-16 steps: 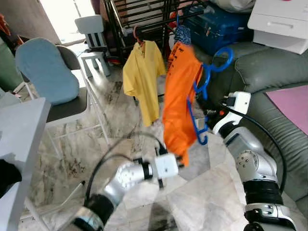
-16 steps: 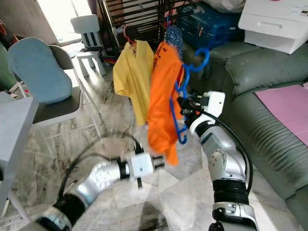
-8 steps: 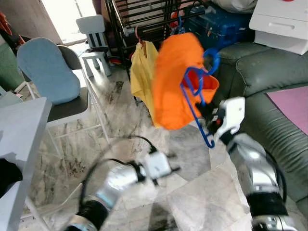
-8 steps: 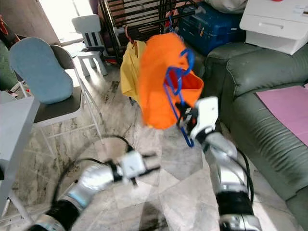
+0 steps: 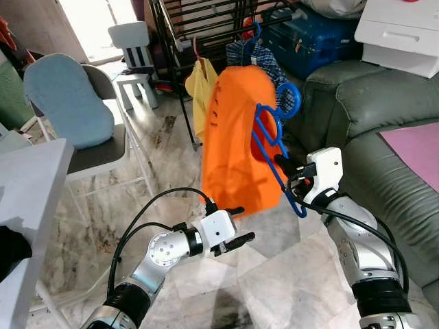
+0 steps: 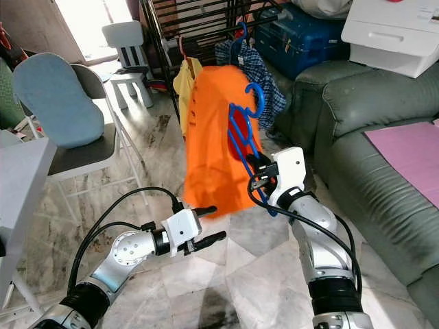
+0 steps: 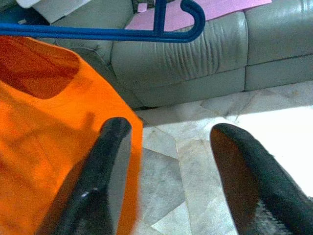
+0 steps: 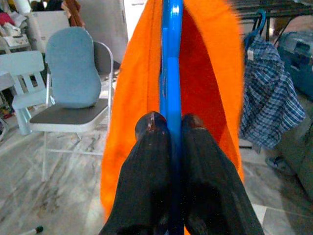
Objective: Hang hanger
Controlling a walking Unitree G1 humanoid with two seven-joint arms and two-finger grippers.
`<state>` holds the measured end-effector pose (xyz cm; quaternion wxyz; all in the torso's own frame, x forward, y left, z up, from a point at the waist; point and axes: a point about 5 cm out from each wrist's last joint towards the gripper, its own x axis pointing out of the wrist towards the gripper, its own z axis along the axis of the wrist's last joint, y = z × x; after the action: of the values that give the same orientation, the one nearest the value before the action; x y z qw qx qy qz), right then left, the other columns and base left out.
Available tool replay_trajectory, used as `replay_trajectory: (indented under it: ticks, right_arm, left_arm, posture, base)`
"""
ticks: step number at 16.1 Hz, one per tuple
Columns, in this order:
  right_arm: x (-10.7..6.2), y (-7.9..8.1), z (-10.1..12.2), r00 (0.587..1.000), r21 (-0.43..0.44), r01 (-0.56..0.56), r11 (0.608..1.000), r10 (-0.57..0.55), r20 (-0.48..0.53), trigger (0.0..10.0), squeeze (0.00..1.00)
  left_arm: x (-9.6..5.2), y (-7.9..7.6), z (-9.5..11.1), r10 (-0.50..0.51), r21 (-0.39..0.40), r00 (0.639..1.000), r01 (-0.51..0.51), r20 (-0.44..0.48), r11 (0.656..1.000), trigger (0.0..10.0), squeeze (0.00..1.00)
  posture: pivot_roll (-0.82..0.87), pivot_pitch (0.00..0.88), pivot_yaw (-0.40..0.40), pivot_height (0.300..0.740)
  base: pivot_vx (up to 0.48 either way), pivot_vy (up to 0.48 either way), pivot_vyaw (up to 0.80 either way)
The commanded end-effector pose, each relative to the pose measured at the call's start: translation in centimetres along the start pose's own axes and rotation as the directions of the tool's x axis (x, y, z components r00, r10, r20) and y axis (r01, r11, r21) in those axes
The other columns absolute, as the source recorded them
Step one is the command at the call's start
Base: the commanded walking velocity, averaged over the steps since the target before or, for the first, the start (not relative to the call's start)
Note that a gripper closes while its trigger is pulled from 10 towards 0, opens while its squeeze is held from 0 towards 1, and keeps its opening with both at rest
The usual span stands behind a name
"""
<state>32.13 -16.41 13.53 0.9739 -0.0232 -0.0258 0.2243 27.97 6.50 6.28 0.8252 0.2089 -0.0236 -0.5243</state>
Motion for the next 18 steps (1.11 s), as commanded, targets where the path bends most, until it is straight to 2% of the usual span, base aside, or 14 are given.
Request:
replay_trajectory:
  ticks: [1,8,9,10,11,12,14,18]
  right_arm:
    - [0.5,0.5,1.4,0.997,-0.026,-0.031,0.999,0.033,0.065,10.0,0.00]
    - [0.5,0.5,1.4,0.997,-0.026,-0.031,0.999,0.033,0.065,10.0,0.00]
    - [-2.4,1.1,-0.2,0.978,-0.061,-0.208,0.976,0.209,0.009,10.0,0.00]
    - [-5.6,2.0,-1.6,0.910,-0.040,-0.412,0.910,0.408,-0.069,10.0,0.00]
    - [-6.8,2.1,-2.0,0.879,-0.025,-0.469,0.883,0.464,-0.107,10.0,0.00]
    - [-7.4,1.8,-2.2,0.865,-0.018,-0.491,0.871,0.485,-0.130,10.0,0.00]
    - [-8.6,0.3,-2.3,0.828,-0.066,-0.540,0.839,0.515,-0.221,10.0,0.00]
    - [-8.5,-1.0,-1.3,0.804,-0.120,-0.577,0.808,0.537,-0.253,10.0,0.00]
  left_arm:
    - [-0.4,0.3,-0.1,0.014,-0.001,1.000,-0.014,-0.009,1.000,10.0,1.00]
    - [-0.4,0.3,-0.1,0.014,-0.001,1.000,-0.014,-0.009,1.000,10.0,1.00]
    - [-2.0,5.0,1.5,0.164,0.080,0.986,-0.166,0.031,0.983,10.0,1.00]
    - [-3.8,9.9,4.1,0.310,0.167,0.946,-0.322,0.099,0.932,10.0,1.00]
    - [-4.3,11.0,4.8,0.333,0.185,0.936,-0.349,0.116,0.918,10.0,1.00]
    - [-4.5,11.3,4.9,0.336,0.197,0.935,-0.352,0.113,0.915,10.0,1.00]
    - [-4.9,11.3,4.3,0.334,0.213,0.938,-0.345,0.088,0.914,10.0,1.00]
    - [-5.2,10.5,3.1,0.306,0.237,0.951,-0.307,0.040,0.922,10.0,1.00]
  posture:
    - [-0.23,0.000,0.127,0.740]
    - [-0.23,0.000,0.127,0.740]
    - [-0.23,0.000,0.139,0.740]
    - [-0.23,0.000,0.139,0.740]
    - [-0.23,0.000,0.140,0.740]
    - [-0.23,0.000,0.141,0.740]
    - [-0.23,0.000,0.142,0.740]
    - [-0.23,0.000,0.136,0.740]
  base:
    - [0.000,0.000,0.00]
    - [0.000,0.000,0.00]
    - [0.000,0.000,0.00]
    - [0.000,0.000,0.00]
    - [0.000,0.000,0.00]
    - [0.000,0.000,0.00]
    - [0.000,0.000,0.00]
    - [0.000,0.000,0.00]
